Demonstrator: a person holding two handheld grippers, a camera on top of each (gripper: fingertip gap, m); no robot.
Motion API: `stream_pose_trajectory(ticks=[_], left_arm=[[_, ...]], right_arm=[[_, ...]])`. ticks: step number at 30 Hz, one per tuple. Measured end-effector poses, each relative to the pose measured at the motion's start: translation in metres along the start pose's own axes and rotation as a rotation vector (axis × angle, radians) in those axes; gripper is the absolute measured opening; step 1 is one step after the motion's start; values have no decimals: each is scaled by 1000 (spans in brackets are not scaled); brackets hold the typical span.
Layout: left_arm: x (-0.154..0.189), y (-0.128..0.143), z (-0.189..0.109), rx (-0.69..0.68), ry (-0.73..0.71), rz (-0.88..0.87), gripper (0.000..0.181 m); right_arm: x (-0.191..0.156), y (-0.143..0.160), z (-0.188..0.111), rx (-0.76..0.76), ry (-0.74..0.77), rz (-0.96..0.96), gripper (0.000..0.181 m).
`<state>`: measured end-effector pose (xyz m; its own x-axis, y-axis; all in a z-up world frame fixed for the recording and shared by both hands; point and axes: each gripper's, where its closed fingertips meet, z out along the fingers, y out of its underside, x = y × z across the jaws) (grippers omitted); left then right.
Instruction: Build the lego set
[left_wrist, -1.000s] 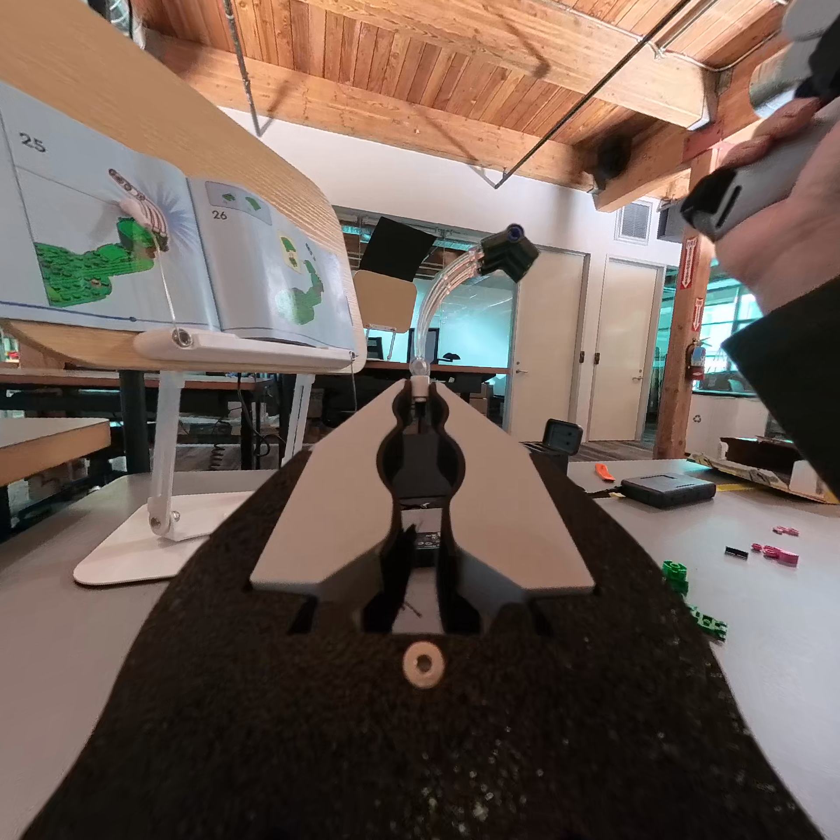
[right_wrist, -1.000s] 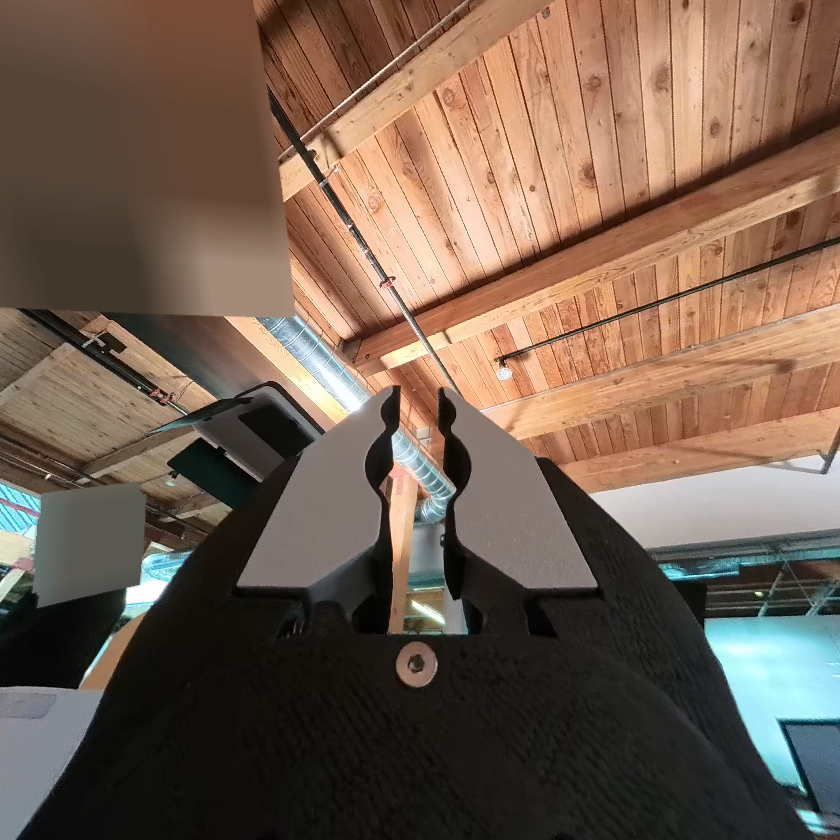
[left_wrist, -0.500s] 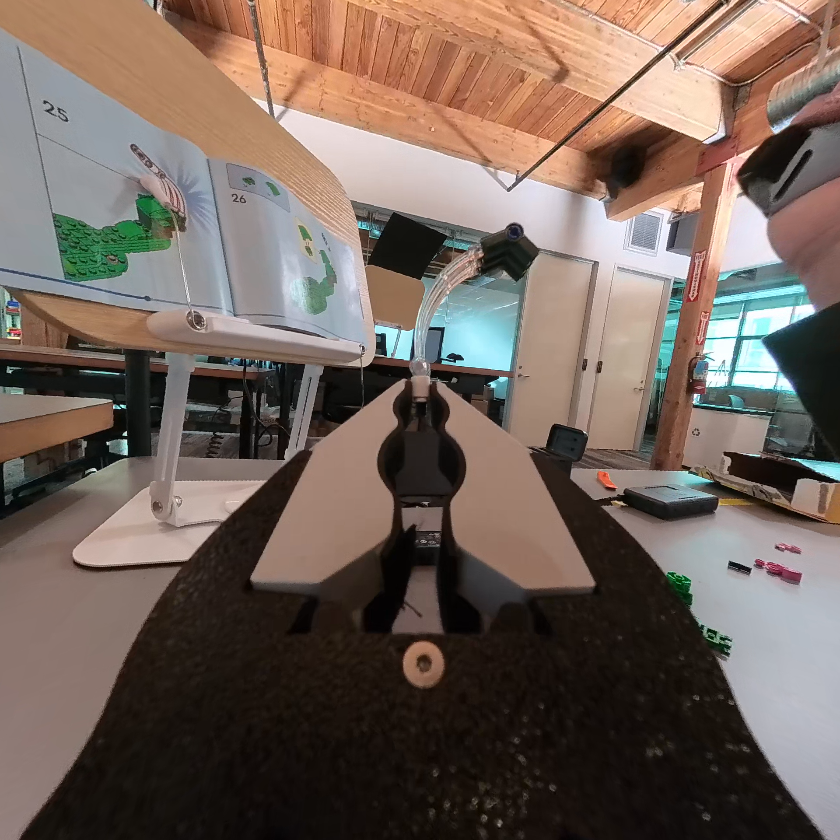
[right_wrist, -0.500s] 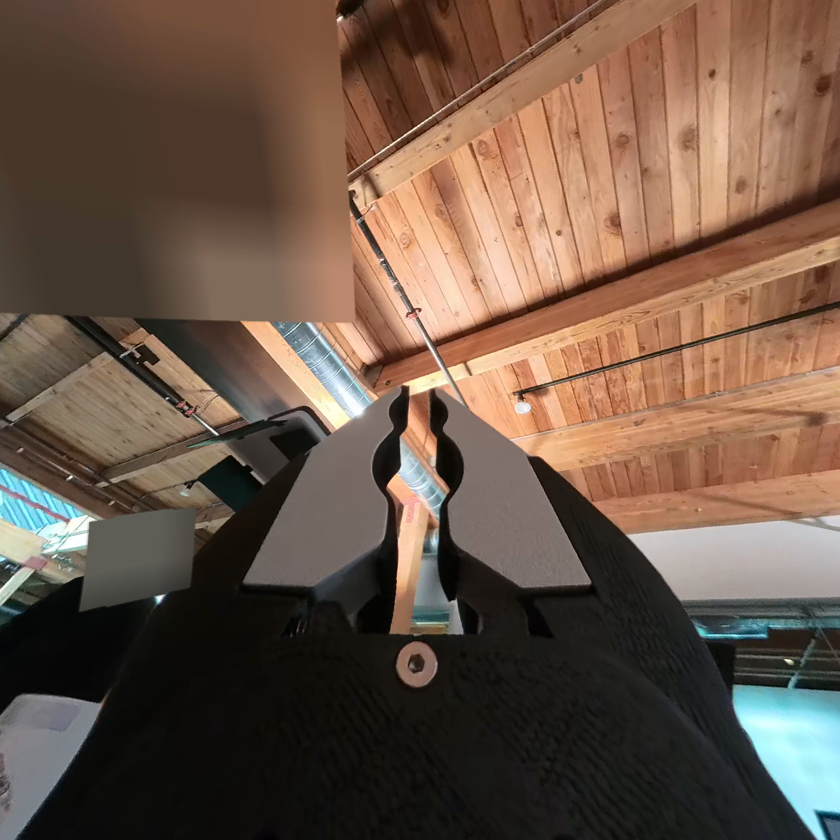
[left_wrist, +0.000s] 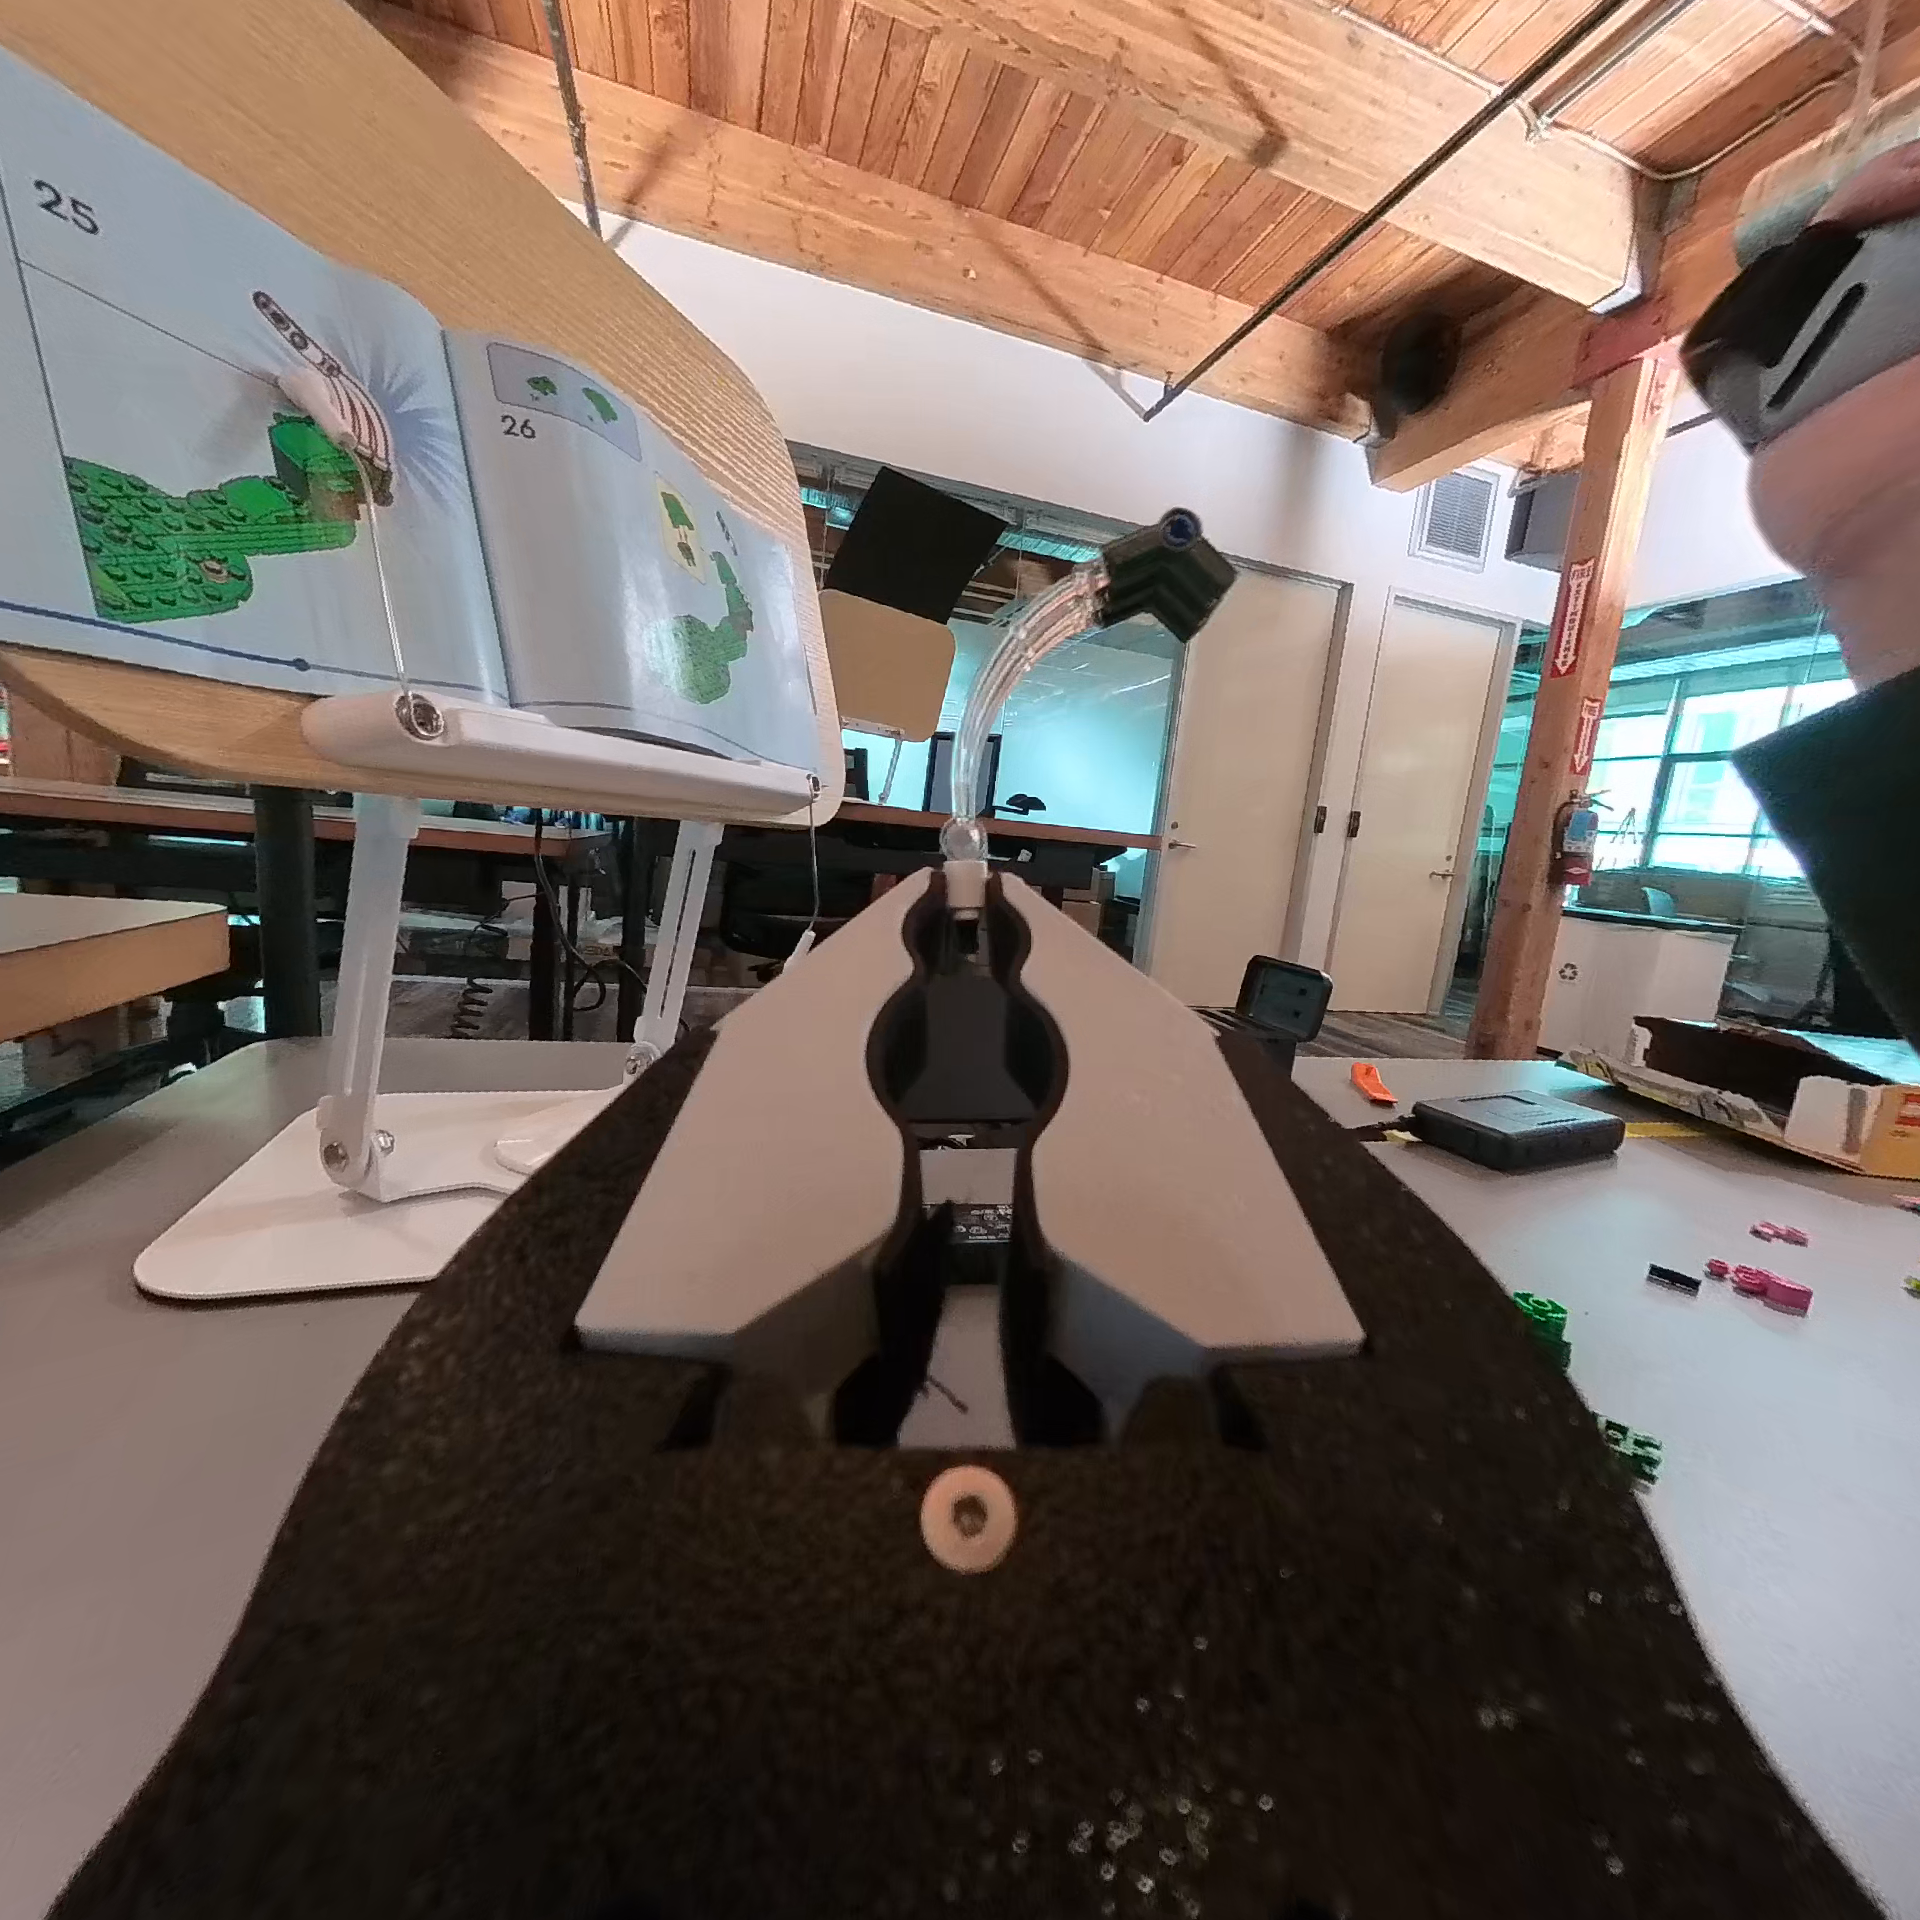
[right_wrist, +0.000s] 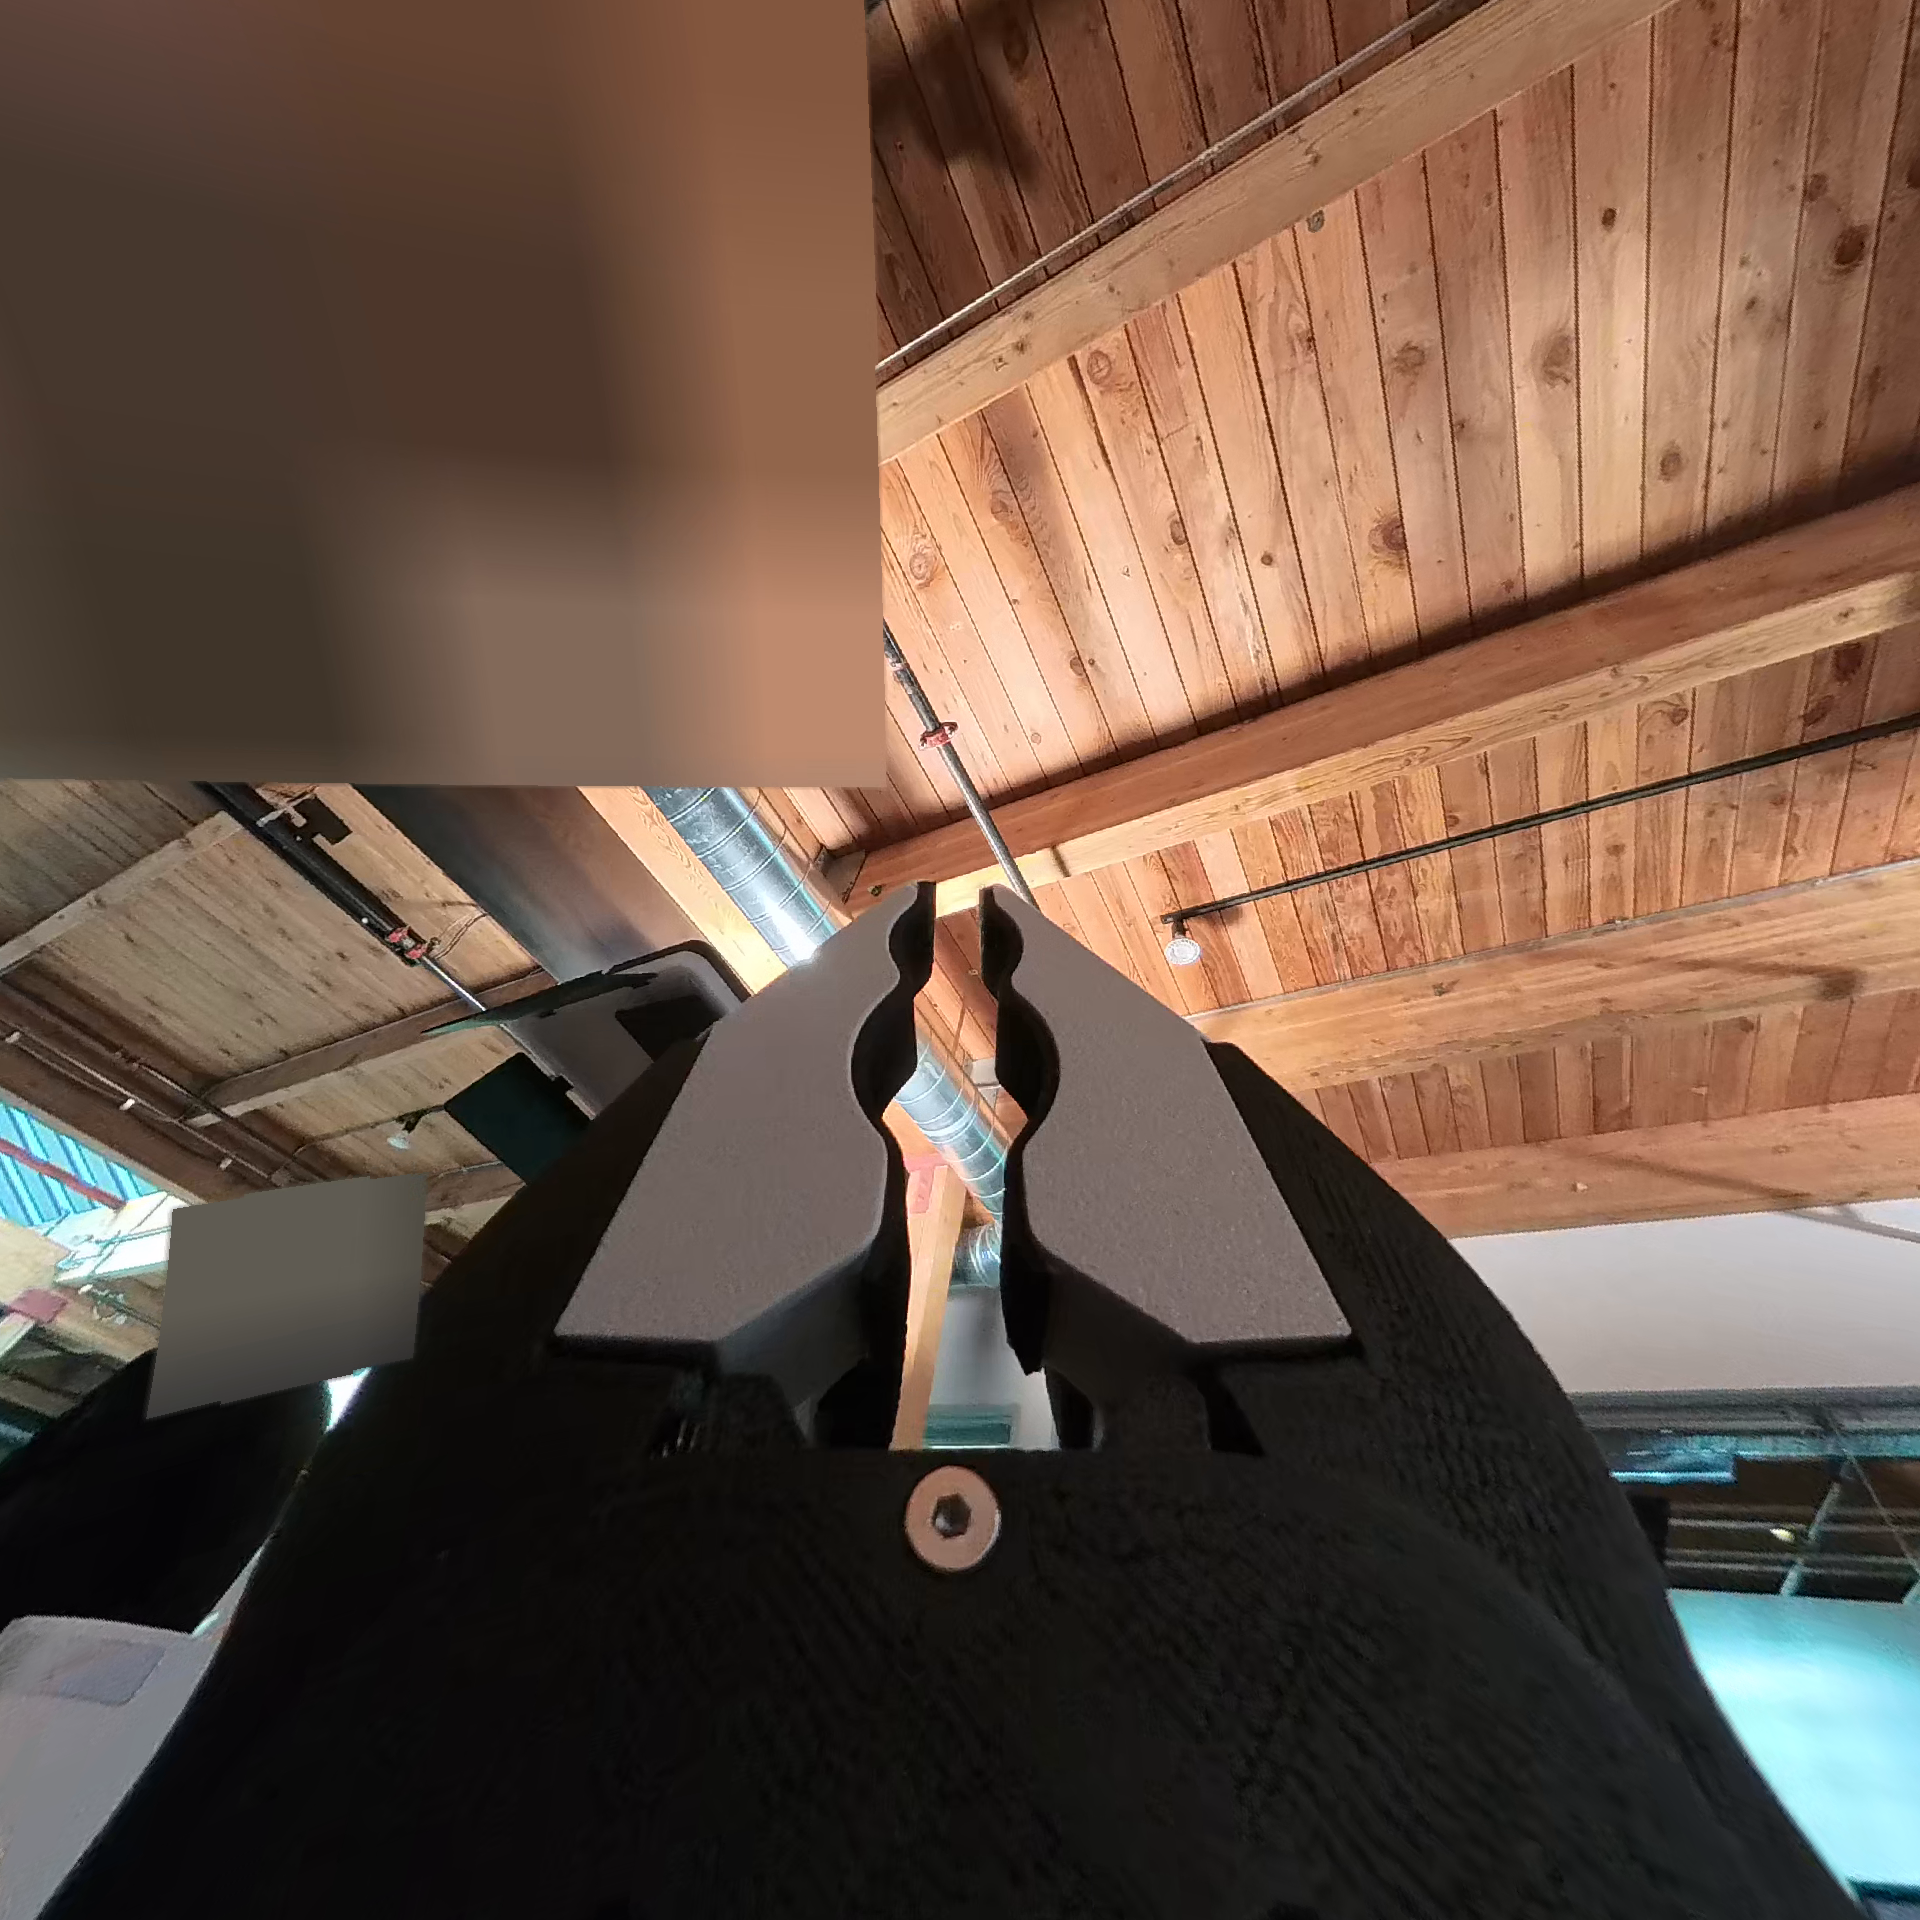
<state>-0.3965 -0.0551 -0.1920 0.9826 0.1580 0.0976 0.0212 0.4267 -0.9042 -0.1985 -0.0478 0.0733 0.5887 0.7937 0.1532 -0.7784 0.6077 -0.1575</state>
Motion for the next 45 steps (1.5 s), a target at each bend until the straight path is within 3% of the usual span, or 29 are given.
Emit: stream_pose_trajectory(ticks=[45], left_arm=[[-3, 3, 1, -11, 5, -41, 4]], right_arm=[[-7, 16, 2, -59, -52, 88, 7]])
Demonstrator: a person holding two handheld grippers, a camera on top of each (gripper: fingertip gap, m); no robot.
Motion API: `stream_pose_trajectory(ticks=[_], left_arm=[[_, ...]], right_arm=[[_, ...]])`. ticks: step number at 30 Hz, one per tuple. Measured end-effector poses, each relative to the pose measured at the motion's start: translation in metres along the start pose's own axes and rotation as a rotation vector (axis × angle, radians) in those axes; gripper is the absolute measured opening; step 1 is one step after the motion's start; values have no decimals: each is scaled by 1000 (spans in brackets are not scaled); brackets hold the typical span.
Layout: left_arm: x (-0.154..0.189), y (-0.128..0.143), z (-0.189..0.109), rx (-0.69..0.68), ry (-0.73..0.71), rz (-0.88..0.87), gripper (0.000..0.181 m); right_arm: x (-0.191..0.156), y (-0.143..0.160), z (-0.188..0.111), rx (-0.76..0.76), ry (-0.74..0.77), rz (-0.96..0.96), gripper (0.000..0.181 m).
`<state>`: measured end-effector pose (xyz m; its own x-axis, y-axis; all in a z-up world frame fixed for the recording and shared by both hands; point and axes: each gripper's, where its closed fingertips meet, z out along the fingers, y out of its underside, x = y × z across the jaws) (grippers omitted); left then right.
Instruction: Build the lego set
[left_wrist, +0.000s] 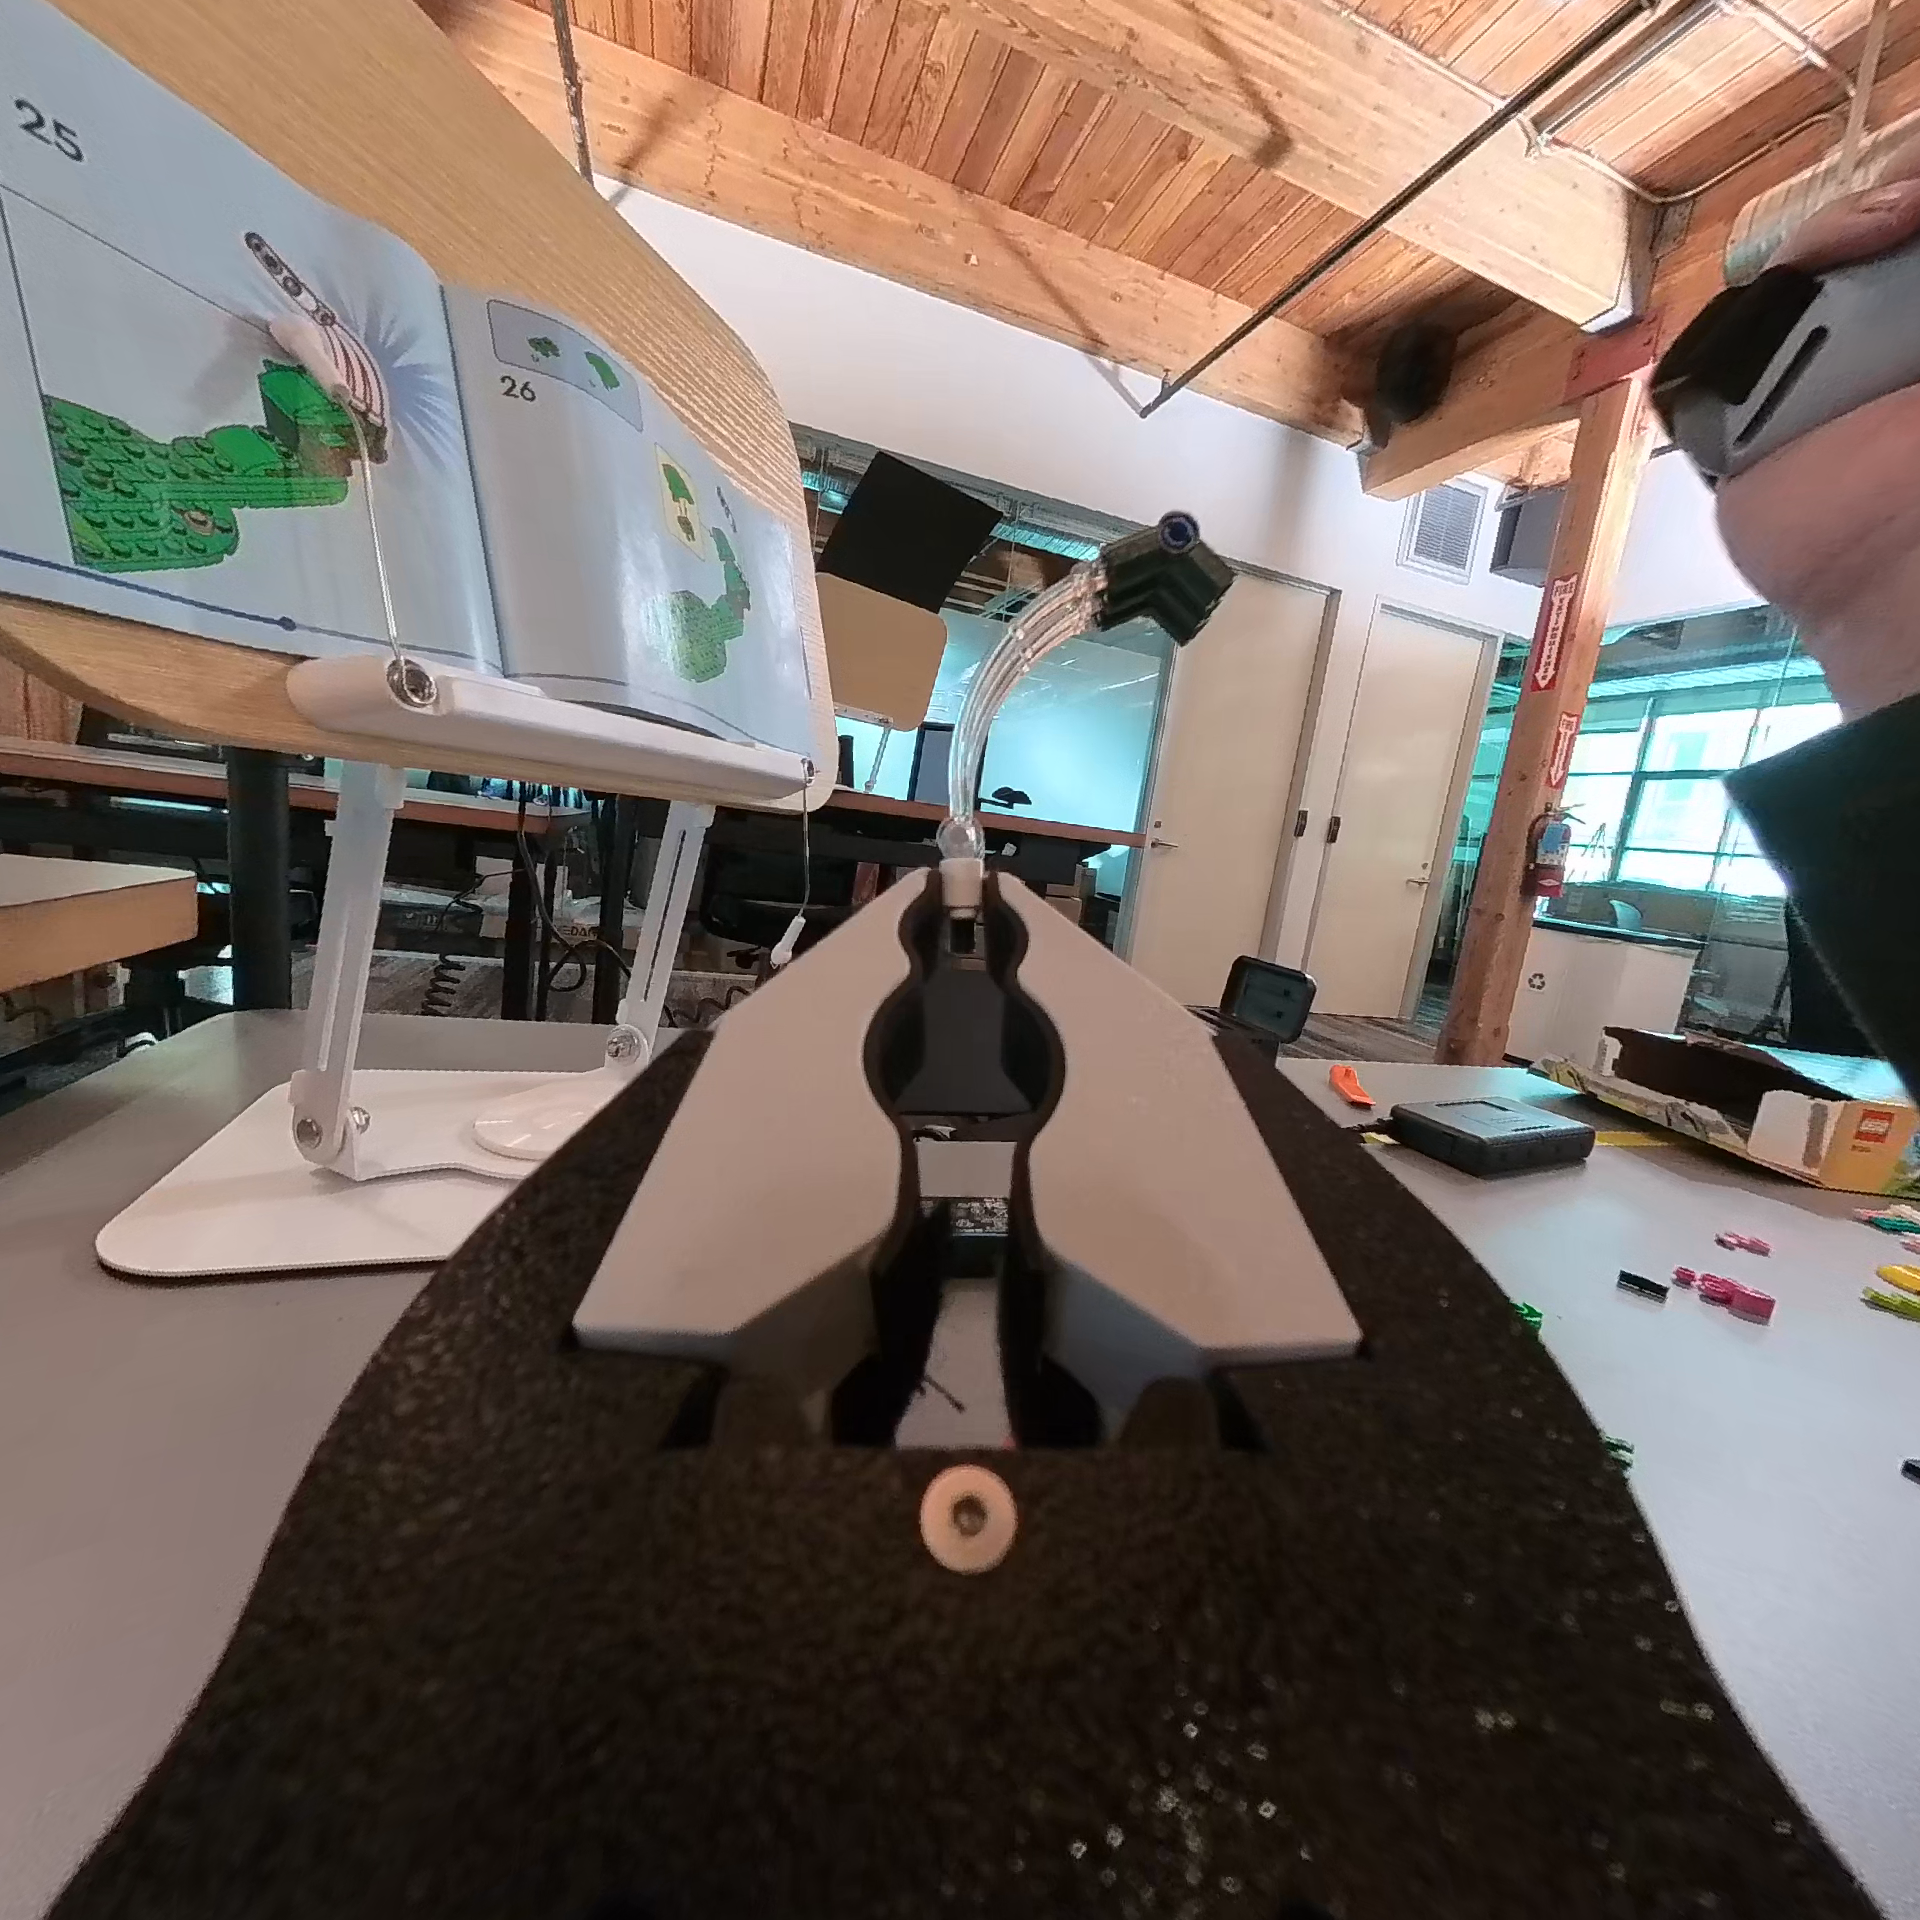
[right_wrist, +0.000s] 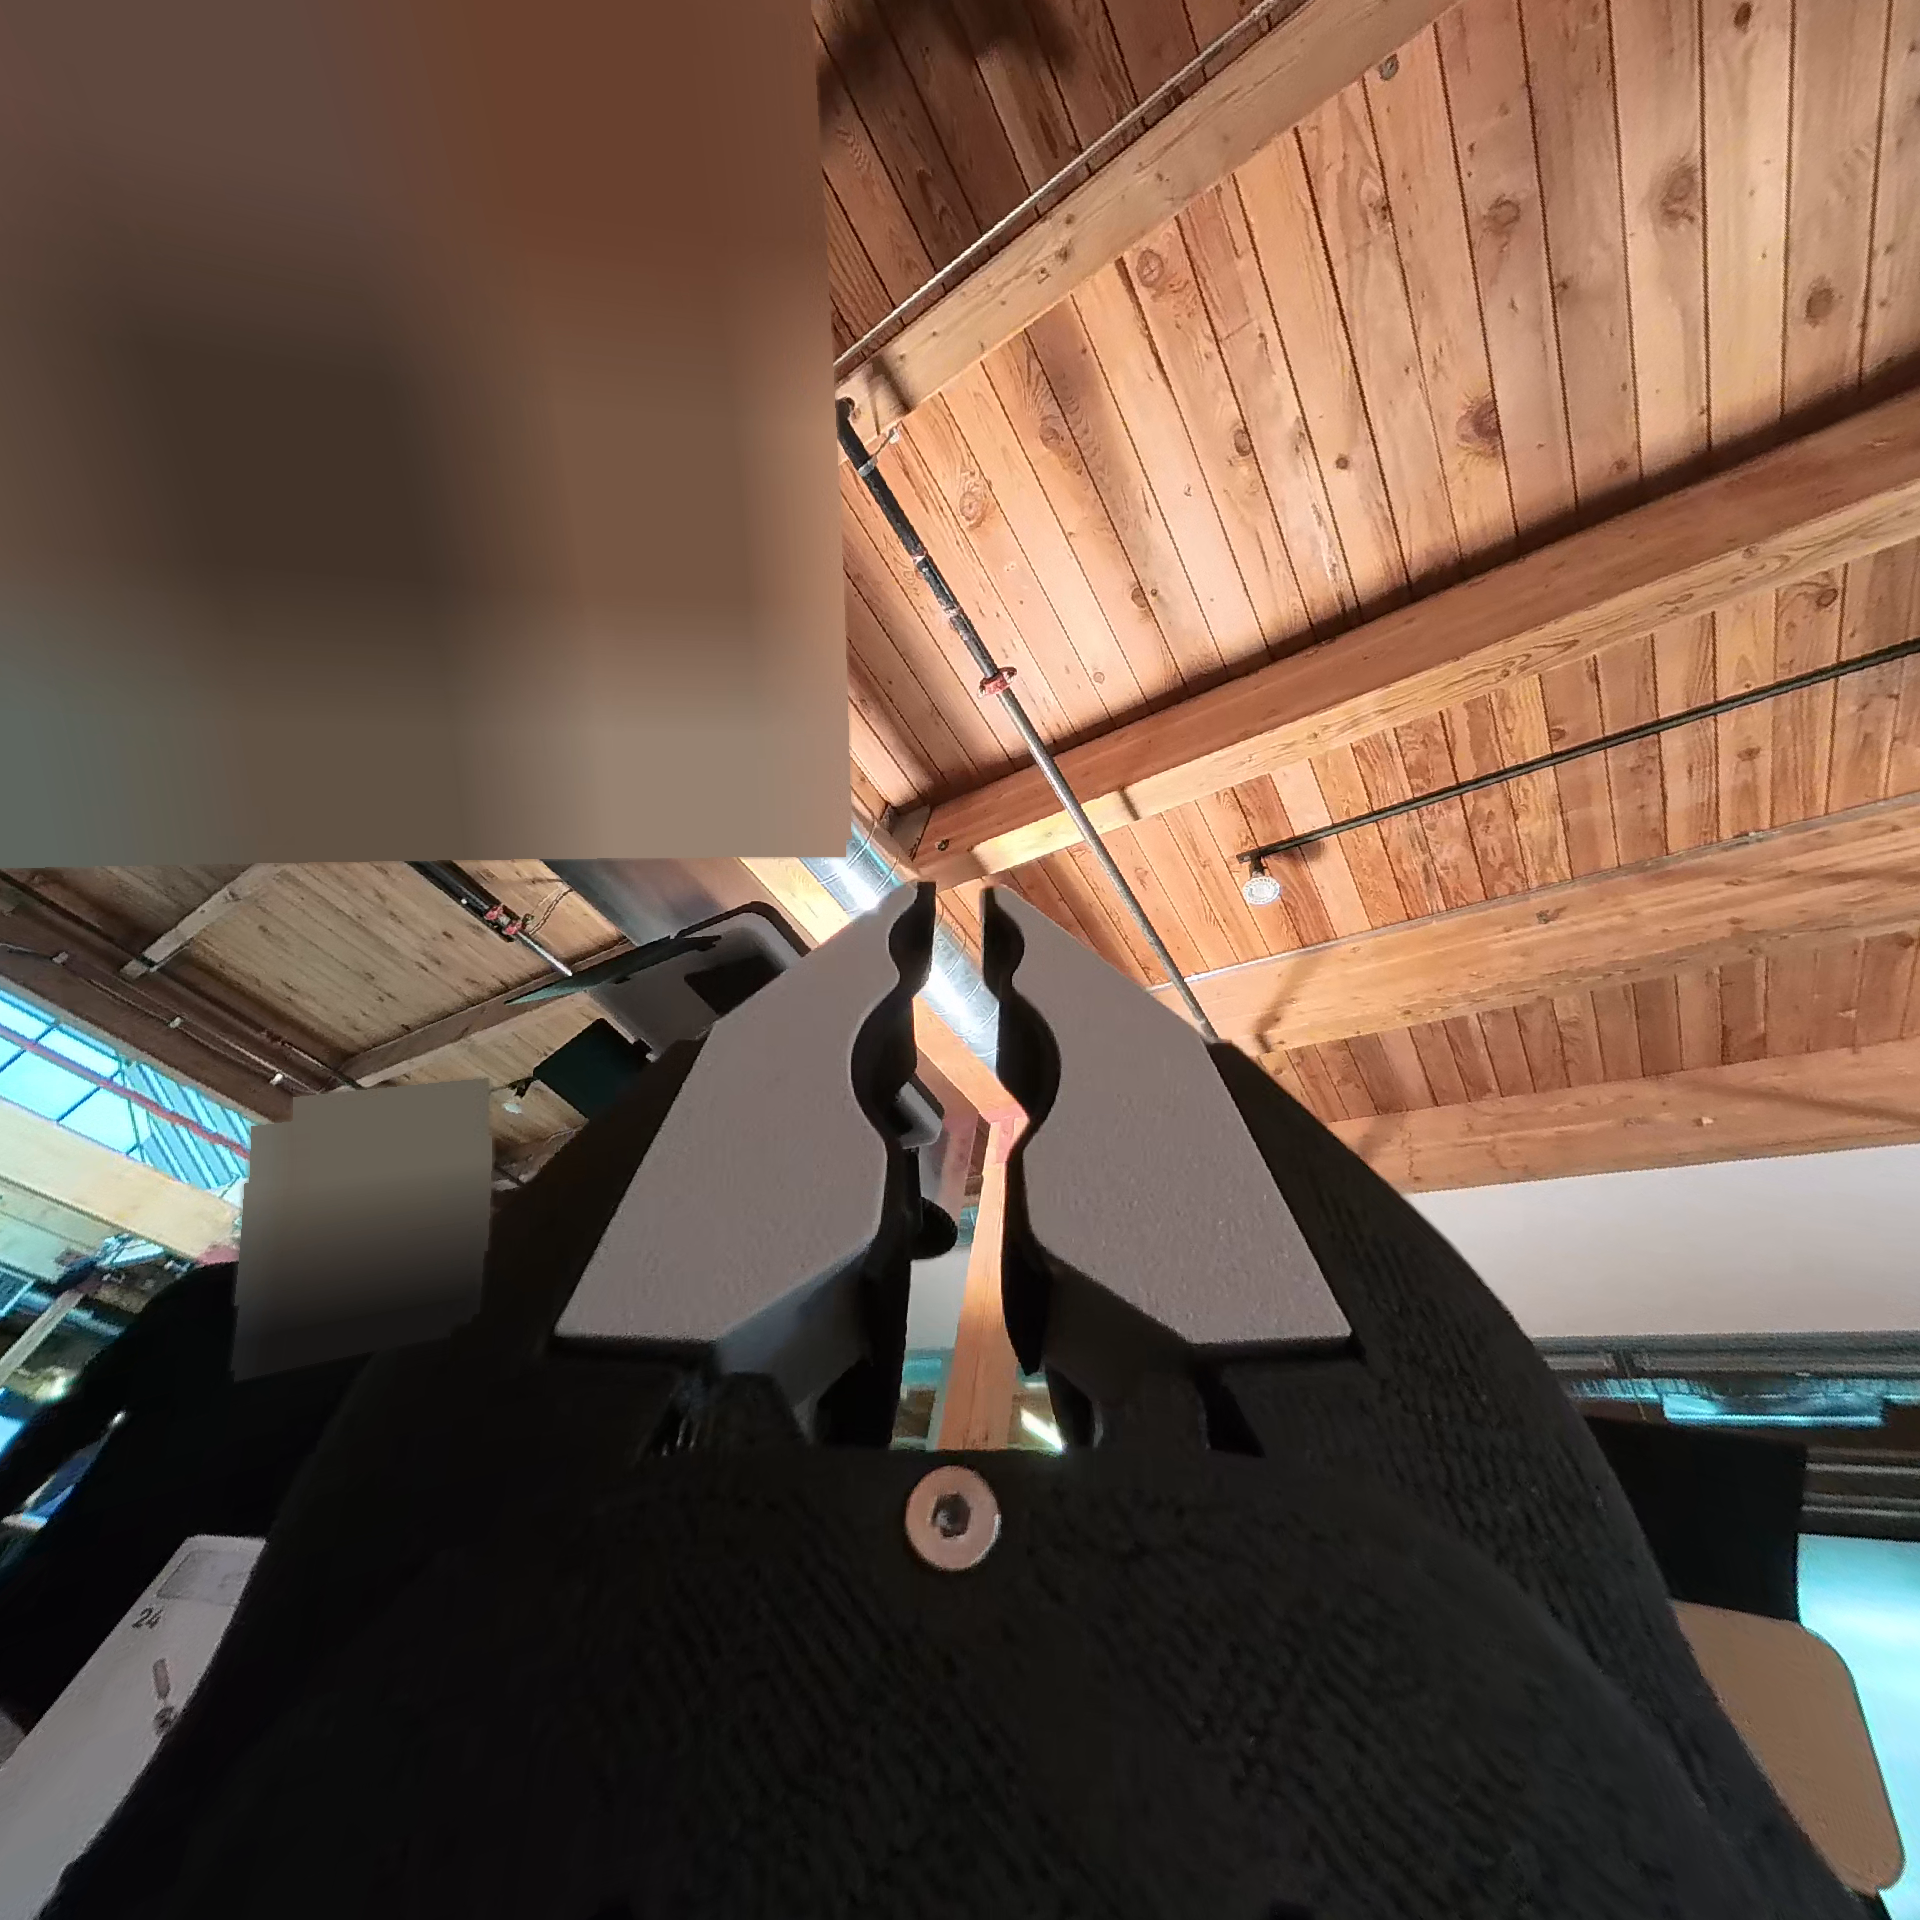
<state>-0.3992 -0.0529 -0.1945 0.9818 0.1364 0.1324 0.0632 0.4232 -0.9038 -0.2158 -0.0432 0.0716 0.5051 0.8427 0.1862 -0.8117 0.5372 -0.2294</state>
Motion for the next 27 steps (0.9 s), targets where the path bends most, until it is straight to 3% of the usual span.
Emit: stream_pose_trajectory(ticks=[3, 5, 8, 11, 13, 18, 23, 27], left_arm=[[2, 4, 3, -14, 58, -87, 4], [10, 3, 5, -11, 185, -261, 4], [13, -10, 2, 67, 397, -598, 5], [3, -18, -1, 112, 495, -818, 5], [3, -21, -3, 121, 532, -853, 5], [17, -19, -3, 73, 604, -837, 5], [22, -17, -2, 54, 611, -818, 4], [28, -14, -1, 26, 621, -787, 5]], right_arm=[[-8, 35, 6, -213, -75, 45, 2], [-35, 81, -1, -472, -287, 132, 5], [-79, 128, -43, -782, -616, 373, 13], [-105, 139, -74, -864, -801, 654, 13], [-117, 149, -94, -960, -870, 799, 15], [-151, 176, -162, -1321, -1068, 837, 19], [-161, 182, -182, -1438, -1100, 910, 18], [-162, 184, -184, -1443, -1103, 915, 8]])
